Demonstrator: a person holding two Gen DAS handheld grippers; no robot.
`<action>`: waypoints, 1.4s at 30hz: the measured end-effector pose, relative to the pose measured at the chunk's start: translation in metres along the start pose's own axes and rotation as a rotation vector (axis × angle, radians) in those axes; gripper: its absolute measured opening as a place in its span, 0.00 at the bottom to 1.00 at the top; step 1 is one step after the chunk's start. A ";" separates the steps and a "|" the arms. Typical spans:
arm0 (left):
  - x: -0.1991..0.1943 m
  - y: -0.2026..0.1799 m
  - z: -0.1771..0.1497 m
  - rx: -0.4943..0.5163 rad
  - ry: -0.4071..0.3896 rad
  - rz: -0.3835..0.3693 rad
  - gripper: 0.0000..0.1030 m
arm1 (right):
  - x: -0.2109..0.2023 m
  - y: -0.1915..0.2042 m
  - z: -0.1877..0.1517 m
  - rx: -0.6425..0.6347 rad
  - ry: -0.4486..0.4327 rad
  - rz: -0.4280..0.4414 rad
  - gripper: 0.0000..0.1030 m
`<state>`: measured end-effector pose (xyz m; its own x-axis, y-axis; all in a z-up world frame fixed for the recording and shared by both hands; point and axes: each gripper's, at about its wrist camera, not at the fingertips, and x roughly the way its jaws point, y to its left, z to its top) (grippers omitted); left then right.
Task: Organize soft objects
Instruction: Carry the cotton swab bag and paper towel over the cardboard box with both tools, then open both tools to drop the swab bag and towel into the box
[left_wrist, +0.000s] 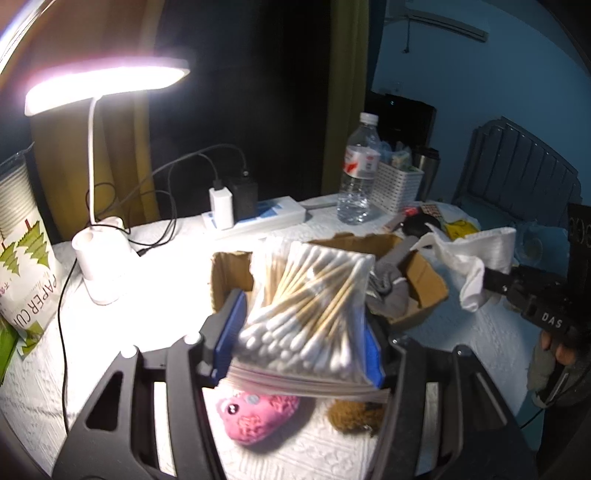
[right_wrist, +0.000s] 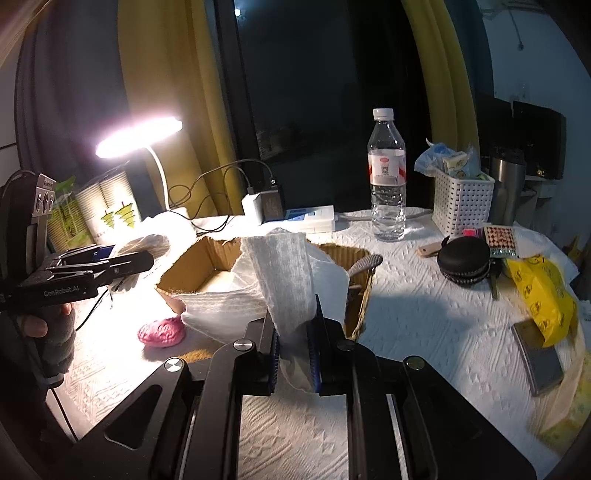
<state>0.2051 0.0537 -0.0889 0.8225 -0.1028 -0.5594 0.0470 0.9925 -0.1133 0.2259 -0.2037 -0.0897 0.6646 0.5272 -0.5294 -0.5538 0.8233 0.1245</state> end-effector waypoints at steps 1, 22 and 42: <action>0.002 0.003 0.002 -0.005 -0.001 0.004 0.56 | 0.002 -0.001 0.002 -0.001 -0.001 -0.003 0.14; 0.078 0.037 -0.003 -0.067 0.073 0.010 0.56 | 0.064 -0.018 0.014 -0.035 0.083 -0.113 0.14; 0.071 0.032 -0.005 -0.034 0.052 -0.021 0.74 | 0.096 -0.006 -0.003 -0.065 0.213 -0.168 0.41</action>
<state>0.2617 0.0777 -0.1362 0.7910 -0.1277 -0.5984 0.0438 0.9873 -0.1527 0.2918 -0.1586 -0.1438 0.6332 0.3231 -0.7034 -0.4805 0.8765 -0.0299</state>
